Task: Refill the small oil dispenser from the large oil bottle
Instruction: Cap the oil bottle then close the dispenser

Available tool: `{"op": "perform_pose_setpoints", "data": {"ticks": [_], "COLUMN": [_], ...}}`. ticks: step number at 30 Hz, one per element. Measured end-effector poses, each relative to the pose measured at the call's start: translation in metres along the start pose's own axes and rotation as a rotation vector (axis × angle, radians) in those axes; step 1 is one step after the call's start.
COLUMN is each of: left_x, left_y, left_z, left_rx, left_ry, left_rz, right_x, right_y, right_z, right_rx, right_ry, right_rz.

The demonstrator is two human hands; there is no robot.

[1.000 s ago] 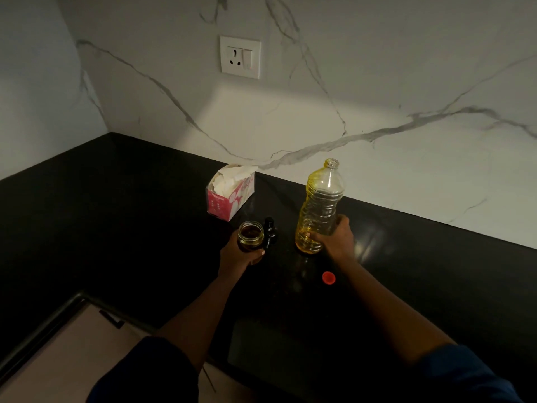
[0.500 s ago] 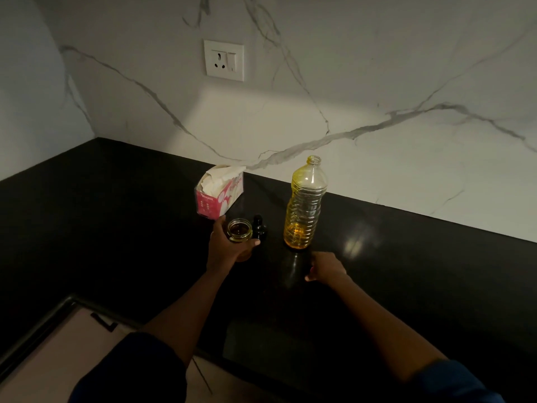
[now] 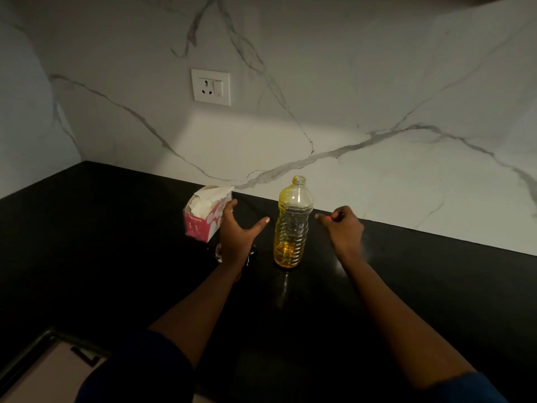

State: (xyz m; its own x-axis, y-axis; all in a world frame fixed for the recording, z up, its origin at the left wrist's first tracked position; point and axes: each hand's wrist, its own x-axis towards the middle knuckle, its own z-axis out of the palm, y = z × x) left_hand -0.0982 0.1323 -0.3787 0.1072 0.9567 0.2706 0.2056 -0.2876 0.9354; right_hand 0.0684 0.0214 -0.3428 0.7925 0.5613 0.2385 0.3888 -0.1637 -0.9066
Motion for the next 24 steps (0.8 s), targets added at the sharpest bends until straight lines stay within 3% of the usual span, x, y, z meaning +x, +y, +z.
{"op": "perform_pose_setpoints", "data": {"ticks": [5, 14, 17, 24], "left_x": [0.021, 0.042, 0.042, 0.04], "left_y": [0.022, 0.048, 0.049, 0.047], "left_z": [0.025, 0.051, 0.056, 0.059], "left_rx": [0.007, 0.073, 0.165, 0.123], "left_ry": [-0.301, -0.523, -0.574, -0.58], "left_rz": [0.015, 0.022, 0.026, -0.026], "right_x": [0.022, 0.059, 0.062, 0.073], "right_y": [-0.037, -0.058, -0.057, -0.064], "right_z": [0.003, 0.029, 0.033, 0.027], "right_rx": [0.224, 0.214, 0.139, -0.231], "right_ry": [0.088, -0.179, -0.229, -0.295], "right_rz": [-0.097, -0.133, -0.165, -0.397]}}
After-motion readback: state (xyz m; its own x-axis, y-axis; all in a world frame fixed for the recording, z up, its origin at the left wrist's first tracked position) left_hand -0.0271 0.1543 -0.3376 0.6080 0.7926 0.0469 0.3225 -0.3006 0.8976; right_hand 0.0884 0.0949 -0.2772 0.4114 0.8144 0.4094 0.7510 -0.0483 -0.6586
